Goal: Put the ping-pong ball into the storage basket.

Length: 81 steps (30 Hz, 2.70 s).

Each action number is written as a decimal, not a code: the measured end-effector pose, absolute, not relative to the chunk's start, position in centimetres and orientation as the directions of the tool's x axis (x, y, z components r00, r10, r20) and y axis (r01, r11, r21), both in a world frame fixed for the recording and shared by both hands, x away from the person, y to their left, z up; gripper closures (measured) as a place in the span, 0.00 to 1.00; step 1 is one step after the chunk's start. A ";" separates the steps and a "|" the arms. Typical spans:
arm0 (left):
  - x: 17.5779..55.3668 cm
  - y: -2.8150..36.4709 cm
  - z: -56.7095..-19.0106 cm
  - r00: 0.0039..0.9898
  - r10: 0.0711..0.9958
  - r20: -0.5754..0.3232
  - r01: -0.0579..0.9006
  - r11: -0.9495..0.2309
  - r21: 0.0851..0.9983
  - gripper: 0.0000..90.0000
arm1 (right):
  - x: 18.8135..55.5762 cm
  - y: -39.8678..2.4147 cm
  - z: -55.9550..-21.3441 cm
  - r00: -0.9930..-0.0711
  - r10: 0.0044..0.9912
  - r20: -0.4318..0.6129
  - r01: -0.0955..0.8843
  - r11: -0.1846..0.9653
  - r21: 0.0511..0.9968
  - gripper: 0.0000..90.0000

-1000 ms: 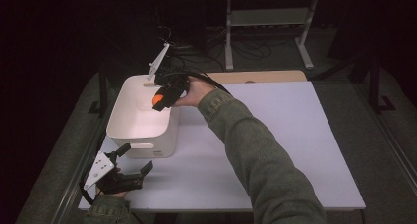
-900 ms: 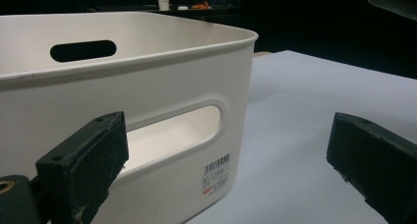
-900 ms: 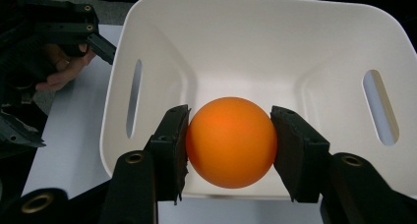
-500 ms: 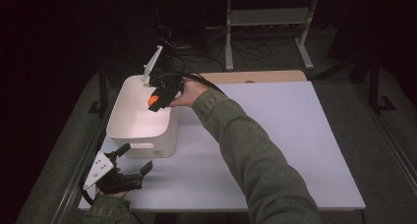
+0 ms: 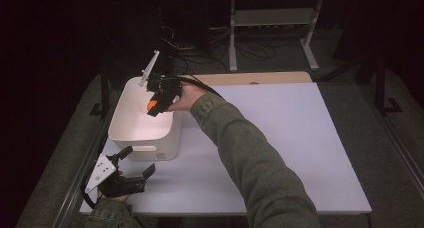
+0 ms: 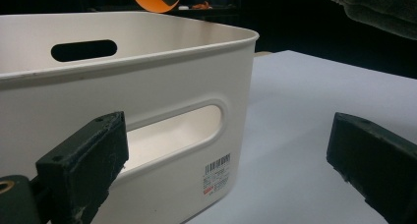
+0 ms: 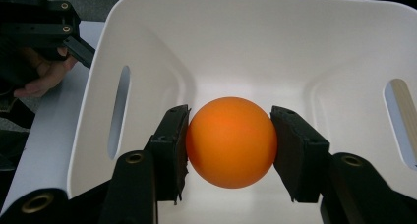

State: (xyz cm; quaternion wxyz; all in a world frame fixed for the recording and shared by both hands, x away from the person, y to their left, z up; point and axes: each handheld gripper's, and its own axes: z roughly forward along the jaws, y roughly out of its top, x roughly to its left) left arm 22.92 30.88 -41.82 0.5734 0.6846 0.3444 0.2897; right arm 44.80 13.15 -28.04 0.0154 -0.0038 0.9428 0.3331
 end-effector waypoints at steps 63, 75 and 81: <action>23.0 30.6 -41.9 0.593 0.805 0.008 0.148 -0.119 0.982 0.02 | 44.0 7.0 -27.3 -0.977 0.199 -0.079 0.095 0.737 0.669 0.00; 23.1 30.6 -42.0 0.593 0.805 0.010 0.153 -0.125 0.980 0.02 | 43.7 4.9 -27.6 -0.971 0.227 -0.081 0.111 0.718 0.687 0.00; 23.2 30.5 -42.0 0.594 0.804 0.010 0.153 -0.125 0.980 0.02 | 43.6 3.7 -27.8 -0.967 0.244 -0.073 0.126 0.707 0.696 0.00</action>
